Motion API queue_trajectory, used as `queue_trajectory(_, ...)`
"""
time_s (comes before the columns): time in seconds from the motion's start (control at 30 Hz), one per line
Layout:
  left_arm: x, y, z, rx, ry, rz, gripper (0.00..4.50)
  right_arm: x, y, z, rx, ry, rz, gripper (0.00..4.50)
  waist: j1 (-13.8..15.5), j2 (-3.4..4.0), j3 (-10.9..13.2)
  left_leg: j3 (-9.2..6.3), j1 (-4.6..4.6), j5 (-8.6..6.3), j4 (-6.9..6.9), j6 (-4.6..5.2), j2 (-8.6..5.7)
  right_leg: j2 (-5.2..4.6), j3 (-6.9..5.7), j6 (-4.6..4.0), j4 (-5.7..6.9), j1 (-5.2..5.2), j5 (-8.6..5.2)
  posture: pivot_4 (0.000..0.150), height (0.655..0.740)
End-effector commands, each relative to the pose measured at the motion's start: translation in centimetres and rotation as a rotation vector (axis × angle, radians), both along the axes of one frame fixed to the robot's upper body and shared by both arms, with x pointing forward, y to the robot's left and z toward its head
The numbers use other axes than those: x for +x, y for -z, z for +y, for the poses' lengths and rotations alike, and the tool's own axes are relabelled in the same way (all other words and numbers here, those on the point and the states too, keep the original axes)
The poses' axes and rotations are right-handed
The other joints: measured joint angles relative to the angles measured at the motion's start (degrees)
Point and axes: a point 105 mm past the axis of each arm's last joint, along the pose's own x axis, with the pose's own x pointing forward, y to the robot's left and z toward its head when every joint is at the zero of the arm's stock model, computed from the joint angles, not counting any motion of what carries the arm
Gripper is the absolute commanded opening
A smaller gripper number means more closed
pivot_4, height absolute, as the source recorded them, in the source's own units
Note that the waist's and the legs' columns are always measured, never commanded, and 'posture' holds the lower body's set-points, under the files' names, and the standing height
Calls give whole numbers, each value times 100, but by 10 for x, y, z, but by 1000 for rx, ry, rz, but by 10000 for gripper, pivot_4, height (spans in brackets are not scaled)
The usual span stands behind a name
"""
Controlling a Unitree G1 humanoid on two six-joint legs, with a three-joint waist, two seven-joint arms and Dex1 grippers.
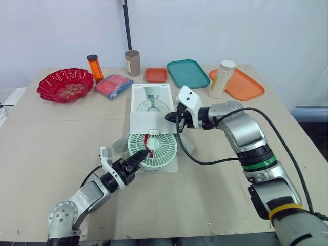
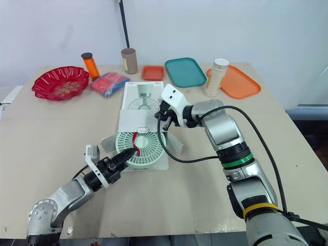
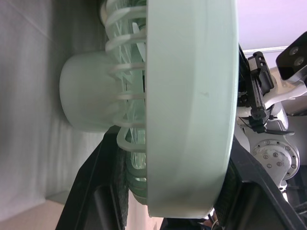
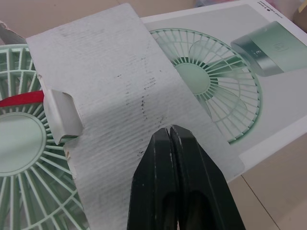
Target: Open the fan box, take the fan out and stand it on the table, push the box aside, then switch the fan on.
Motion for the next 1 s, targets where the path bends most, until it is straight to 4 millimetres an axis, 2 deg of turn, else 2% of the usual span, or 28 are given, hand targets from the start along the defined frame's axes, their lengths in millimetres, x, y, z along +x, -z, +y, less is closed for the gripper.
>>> queue_trajectory(0.03, -18, 3, -2, -17, 37, 42, 16336, -5, -13, 6, 13, -35, -50, 0, 0, 0, 0, 0, 0, -1, 0, 0, 0, -1, 1, 0, -2, 0, 0, 1500, 7400)
queue_trajectory(0.07, -19, 4, -3, -27, 33, 56, 16336, -5, -12, 6, 14, -35, -49, 0, 3, 0, 0, 0, 0, -1, 0, 0, 0, -1, 1, 0, -2, 0, 0, 1500, 7400)
queue_trajectory(0.13, -21, 3, -4, -53, 35, 58, 26362, -6, -13, 6, 15, -36, -48, 0, 14, 0, 0, -1, 0, -1, 0, 1, -1, -1, 0, 0, -3, 1, 0, 1500, 7400)
queue_trajectory(0.2, -22, -1, -3, -86, 31, 58, 29373, -6, -13, 6, 15, -37, -49, 0, 12, 0, 0, -1, 0, -4, 0, 7, -2, -2, 0, 0, -3, 2, 0, 1500, 7400)
queue_trajectory(0.23, -23, 1, -3, -66, 42, 59, 34680, -5, -13, 6, 14, -37, -50, 0, 12, 0, 0, -1, 0, -4, 0, 6, -2, -2, 0, 0, -3, 2, 0, 1500, 7400)
queue_trajectory(0.3, -25, 1, -5, -62, 64, 55, 39036, -5, -14, 6, 14, -36, -51, 0, 12, 1, 0, -3, 0, -4, -1, 6, -1, -1, -2, 0, -3, 1, 0, 1500, 7400)
queue_trajectory(0.33, -25, 0, -5, -63, 71, 47, 44115, -5, -14, 6, 14, -36, -52, 0, 11, 1, 0, 0, 0, -4, -1, 6, -1, -1, -1, 0, -3, 1, 0, 1500, 7400)
queue_trajectory(0.47, -26, -9, 3, -61, 63, -12, 44115, -5, -14, 7, 12, -39, -53, 0, 11, 1, 1, -1, -1, -4, -2, 6, -2, -1, -1, 0, -4, 1, 0, 1500, 7400)
queue_trajectory(0.6, -21, -9, 18, -24, 1, -23, 44115, -5, -15, 7, 13, -40, -55, 0, 11, 2, 1, 0, 0, -4, -4, 6, -1, 0, -1, 0, -6, 1, 0, 1500, 7400)
queue_trajectory(0.67, -18, -13, 27, -28, -25, -42, 44115, -5, -16, 8, 16, -42, -58, 0, 11, 2, 1, 0, -1, -5, -4, 7, -1, -1, -1, 0, -7, 1, 0, 1500, 7400)
queue_trajectory(0.83, 0, -8, 40, 108, -44, -47, 44115, -5, -16, 13, 24, -55, -60, 0, 12, 2, 2, -2, -1, -5, -5, 7, -2, -1, -3, 0, -7, 1, 0, 1500, 7400)
queue_trajectory(0.93, 1, -19, 42, 63, -30, -77, 44115, -4, -16, 14, 28, -55, -61, 0, 6, 2, 2, -1, -1, -4, -5, 6, -2, -1, -3, 1, -9, 1, 1, 1500, 7400)
queue_trajectory(1.0, 0, -14, 39, 78, -5, -64, 44115, -5, -15, 15, 32, -60, -59, 0, 5, 2, 2, -1, -2, -1, -8, 0, 0, -1, -3, 0, -11, -2, 1, 1500, 7400)
